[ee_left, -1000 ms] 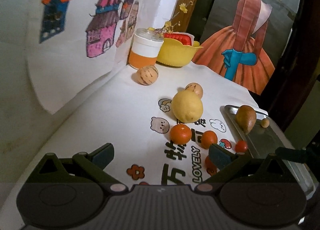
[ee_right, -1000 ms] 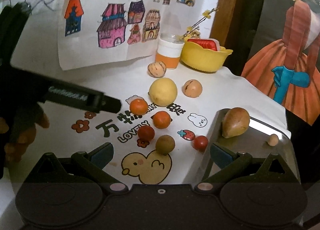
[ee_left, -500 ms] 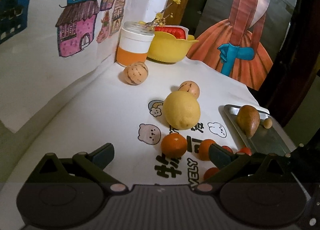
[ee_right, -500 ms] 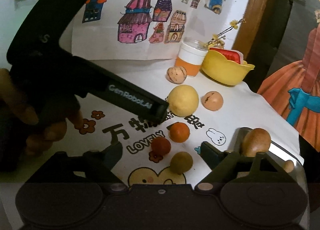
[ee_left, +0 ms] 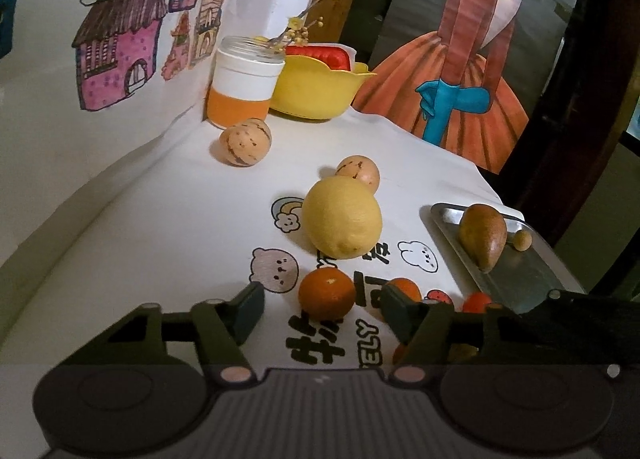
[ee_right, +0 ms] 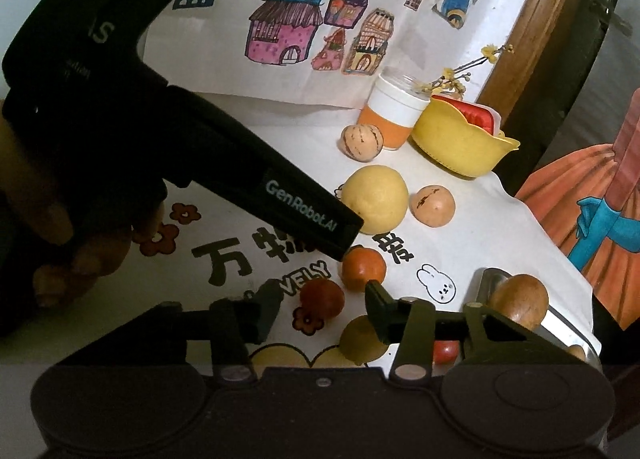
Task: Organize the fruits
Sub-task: 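Grasp an orange tangerine with left tool while right tool grasps a red cherry tomato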
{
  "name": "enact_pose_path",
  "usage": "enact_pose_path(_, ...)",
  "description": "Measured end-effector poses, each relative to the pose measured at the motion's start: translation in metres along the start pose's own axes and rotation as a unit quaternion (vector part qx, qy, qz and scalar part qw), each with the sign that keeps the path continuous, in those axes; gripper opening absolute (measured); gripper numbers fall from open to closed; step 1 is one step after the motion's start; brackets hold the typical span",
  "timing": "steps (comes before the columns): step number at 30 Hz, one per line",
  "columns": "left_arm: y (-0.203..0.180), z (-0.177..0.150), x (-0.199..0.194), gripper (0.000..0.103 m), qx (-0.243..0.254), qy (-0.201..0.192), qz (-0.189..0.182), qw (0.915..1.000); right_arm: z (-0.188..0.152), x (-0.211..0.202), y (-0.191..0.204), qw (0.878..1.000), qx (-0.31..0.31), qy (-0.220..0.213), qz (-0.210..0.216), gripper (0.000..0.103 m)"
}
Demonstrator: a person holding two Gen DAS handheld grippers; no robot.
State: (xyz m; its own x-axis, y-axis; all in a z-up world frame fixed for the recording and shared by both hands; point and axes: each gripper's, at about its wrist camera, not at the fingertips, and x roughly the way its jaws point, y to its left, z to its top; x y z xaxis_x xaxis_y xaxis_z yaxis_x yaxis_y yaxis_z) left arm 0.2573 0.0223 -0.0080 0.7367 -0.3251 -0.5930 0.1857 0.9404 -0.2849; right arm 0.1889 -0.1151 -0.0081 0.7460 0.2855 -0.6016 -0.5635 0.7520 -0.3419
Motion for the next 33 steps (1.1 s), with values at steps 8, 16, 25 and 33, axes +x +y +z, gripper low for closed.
enact_pose_path(8, -0.003, 0.001, 0.005, 0.042, 0.012, 0.007, -0.011, 0.9998, 0.001, 0.004, 0.007, 0.999, -0.035, 0.005, -0.012, 0.031)
enact_pose_path(16, -0.005, 0.000, 0.005, 0.033, 0.020, 0.011, -0.014, 0.9996, -0.001, 0.003, 0.009, 0.998, -0.057, 0.013, -0.024, 0.024)
enact_pose_path(25, -0.012, -0.008, -0.005, 0.033, 0.025, 0.013, -0.011, 0.9995, -0.004, -0.013, 0.007, 0.999, -0.043, -0.003, -0.021, 0.024)
enact_pose_path(33, -0.021, -0.014, -0.017, 0.033, 0.021, 0.013, -0.008, 0.9997, -0.009, -0.033, 0.001, 0.999, -0.027, -0.019, -0.030, 0.024)
